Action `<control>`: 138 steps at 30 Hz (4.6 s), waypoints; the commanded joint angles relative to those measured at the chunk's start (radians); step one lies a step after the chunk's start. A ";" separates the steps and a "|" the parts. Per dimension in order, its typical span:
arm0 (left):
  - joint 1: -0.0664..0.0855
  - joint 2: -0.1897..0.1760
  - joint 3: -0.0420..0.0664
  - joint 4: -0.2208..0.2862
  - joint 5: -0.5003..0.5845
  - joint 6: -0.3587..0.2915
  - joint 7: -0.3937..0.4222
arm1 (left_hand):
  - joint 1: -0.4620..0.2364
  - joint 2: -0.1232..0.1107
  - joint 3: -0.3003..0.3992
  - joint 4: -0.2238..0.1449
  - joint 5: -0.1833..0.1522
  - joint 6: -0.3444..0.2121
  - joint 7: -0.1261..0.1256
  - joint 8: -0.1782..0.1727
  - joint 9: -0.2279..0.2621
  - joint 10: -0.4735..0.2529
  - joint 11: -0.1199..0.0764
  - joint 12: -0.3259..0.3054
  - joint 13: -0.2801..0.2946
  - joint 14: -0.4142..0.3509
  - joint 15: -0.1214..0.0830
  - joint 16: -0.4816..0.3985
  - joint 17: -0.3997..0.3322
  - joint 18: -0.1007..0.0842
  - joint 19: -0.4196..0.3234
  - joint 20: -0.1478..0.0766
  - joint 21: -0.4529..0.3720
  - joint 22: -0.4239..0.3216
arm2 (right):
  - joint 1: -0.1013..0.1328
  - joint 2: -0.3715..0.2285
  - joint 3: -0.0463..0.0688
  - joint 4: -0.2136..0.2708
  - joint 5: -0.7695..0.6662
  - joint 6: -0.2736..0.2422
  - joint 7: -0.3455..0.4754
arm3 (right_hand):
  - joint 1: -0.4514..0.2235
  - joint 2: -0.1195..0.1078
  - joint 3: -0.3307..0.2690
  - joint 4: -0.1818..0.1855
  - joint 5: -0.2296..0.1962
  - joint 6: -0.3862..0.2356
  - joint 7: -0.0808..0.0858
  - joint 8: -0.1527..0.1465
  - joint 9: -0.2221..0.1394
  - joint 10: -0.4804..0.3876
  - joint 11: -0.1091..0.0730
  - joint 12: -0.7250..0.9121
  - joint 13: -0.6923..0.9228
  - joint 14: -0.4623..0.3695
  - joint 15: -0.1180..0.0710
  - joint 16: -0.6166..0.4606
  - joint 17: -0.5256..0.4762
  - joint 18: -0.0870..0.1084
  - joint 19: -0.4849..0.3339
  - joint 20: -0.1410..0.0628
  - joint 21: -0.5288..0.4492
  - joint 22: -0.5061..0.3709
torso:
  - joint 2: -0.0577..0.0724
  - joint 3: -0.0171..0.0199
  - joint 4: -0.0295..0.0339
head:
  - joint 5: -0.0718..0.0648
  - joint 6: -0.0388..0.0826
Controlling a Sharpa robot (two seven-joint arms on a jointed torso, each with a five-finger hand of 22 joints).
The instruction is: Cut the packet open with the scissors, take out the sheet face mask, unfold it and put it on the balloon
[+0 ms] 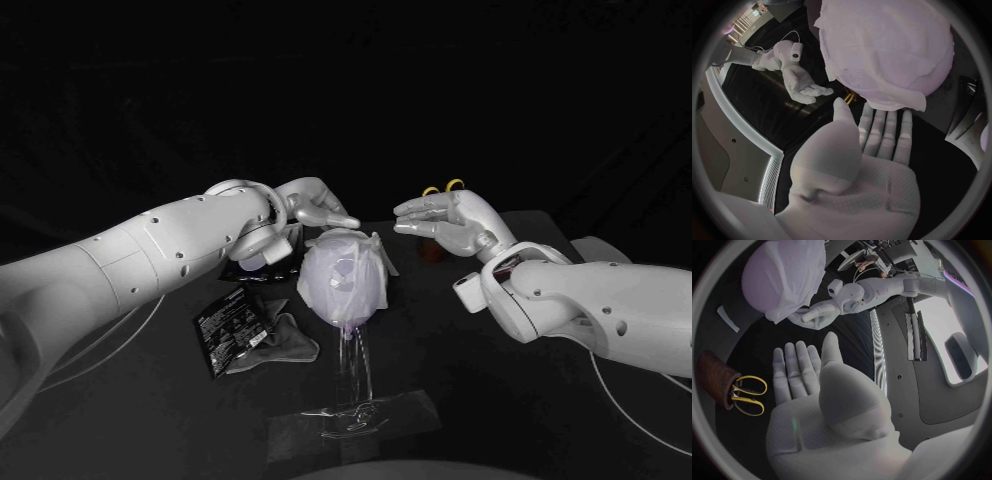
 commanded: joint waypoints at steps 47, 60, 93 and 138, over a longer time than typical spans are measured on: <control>0.004 -0.008 0.002 0.011 -0.037 0.035 -0.028 | 0.141 0.017 0.071 -0.015 -0.004 0.032 -0.023 0.027 -0.024 0.031 -0.014 0.013 0.001 0.025 -0.011 -0.006 0.016 0.031 0.023 -0.003 -0.046 -0.044 | -0.006 0.003 0.001 0.003 0.022 -0.006 0.009 | -0.015 0.000 -0.024 -0.013 0.005 0.008 0.023 -0.003 -0.004 0.000 0.003 -0.002 0.002 0.002 0.007 -0.020 -0.005 0.004 -0.005 0.001 0.000 -0.011 | 0.005 0.0010 -0.0007 | -0.005 -0.010; 0.004 -0.011 0.002 0.015 -0.024 0.001 -0.009 | 0.273 0.077 0.143 -0.075 -0.003 0.099 -0.057 0.067 -0.013 0.103 -0.044 0.014 -0.001 0.098 -0.040 0.010 0.030 0.057 0.052 0.001 -0.046 -0.051 | -0.007 0.008 0.001 -0.003 0.034 -0.007 0.011 | -0.015 0.000 -0.024 -0.013 0.005 0.008 0.023 -0.003 -0.004 0.000 0.003 -0.002 0.002 0.002 0.007 -0.020 -0.005 0.004 -0.005 0.001 0.000 -0.011 | 0.006 0.0007 -0.0005 | -0.001 -0.019; 0.004 -0.014 0.002 0.019 -0.030 -0.162 -0.024 | 0.345 0.069 0.214 -0.047 -0.002 0.071 -0.055 0.153 0.102 0.230 -0.077 -0.078 -0.004 0.204 -0.072 -0.046 0.046 0.058 0.117 0.001 -0.033 -0.057 | -0.007 0.007 0.001 0.001 0.050 -0.011 0.012 | -0.020 0.001 -0.025 -0.015 0.004 0.012 0.022 -0.003 -0.005 0.003 0.002 -0.002 0.002 0.006 0.007 -0.026 -0.007 0.004 -0.004 0.000 0.000 -0.016 | 0.007 0.0014 0.0003 | 0.001 -0.024; 0.004 -0.005 0.001 0.006 -0.151 -0.111 -0.218 | -0.054 -0.303 1.139 -0.171 -0.003 0.046 -0.040 0.188 0.310 0.284 -0.069 -0.144 0.005 0.264 -0.066 -0.170 0.115 0.047 0.111 -0.003 0.000 -0.038 | -0.007 0.002 0.001 -0.001 0.029 -0.001 -0.034 | -0.017 -0.005 -0.025 -0.027 0.004 0.014 0.022 -0.003 -0.007 0.000 0.002 -0.005 0.001 0.009 0.007 -0.036 -0.010 0.004 -0.002 0.000 0.000 -0.025 | 0.007 0.0012 0.0008 | -0.007 -0.026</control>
